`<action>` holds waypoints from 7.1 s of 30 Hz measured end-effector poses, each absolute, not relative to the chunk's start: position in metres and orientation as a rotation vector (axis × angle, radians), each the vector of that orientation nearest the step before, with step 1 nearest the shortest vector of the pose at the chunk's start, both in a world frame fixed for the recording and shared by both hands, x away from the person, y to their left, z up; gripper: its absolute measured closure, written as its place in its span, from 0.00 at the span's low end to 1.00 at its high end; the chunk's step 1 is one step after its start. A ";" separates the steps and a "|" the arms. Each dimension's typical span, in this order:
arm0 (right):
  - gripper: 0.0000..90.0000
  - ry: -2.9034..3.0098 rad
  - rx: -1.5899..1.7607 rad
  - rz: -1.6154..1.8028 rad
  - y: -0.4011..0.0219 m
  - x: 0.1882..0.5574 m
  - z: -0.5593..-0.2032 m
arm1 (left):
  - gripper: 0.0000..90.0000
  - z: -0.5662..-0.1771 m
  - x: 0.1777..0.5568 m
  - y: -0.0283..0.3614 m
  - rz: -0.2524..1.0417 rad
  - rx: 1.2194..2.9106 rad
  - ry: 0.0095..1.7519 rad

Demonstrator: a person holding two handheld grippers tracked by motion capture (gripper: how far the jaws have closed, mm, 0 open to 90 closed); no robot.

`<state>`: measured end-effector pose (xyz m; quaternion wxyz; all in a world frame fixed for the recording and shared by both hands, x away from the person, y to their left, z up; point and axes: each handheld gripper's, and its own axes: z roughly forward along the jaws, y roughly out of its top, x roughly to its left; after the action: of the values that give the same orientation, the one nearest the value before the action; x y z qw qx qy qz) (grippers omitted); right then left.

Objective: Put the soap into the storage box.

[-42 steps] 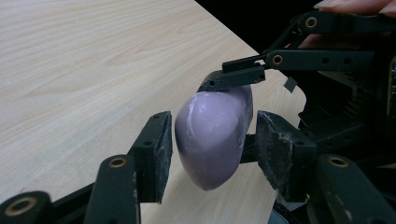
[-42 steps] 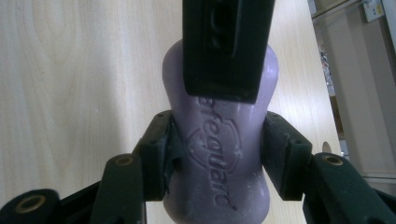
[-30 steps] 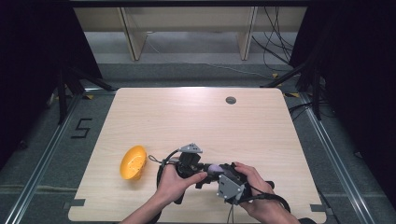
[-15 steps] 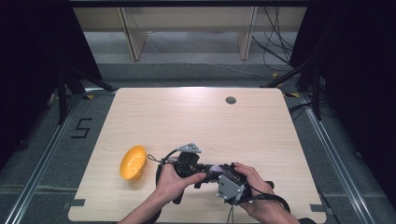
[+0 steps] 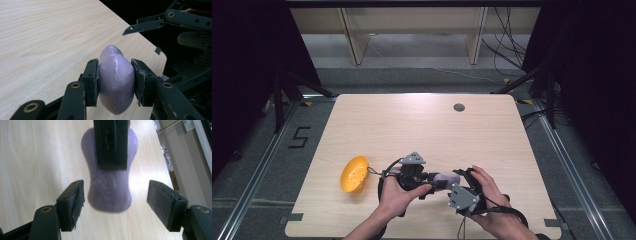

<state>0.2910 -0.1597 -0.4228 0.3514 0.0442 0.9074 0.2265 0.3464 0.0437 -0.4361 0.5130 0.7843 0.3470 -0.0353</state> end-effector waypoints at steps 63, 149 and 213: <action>0.35 2.234 0.789 0.756 -0.259 0.319 -0.441 | 0.66 -0.426 0.305 0.109 0.544 1.643 1.070; 0.33 2.259 0.796 0.748 -0.256 0.325 -0.444 | 0.66 -0.464 0.301 0.207 0.859 1.447 1.462; 0.33 2.284 0.795 0.732 -0.256 0.325 -0.445 | 0.49 -0.448 0.303 0.211 0.838 1.471 1.522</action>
<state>0.3246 -0.2559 -0.4452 0.3026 0.2999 0.8615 0.2762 0.3028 0.2108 -0.4478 0.4192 0.5865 0.6070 0.3343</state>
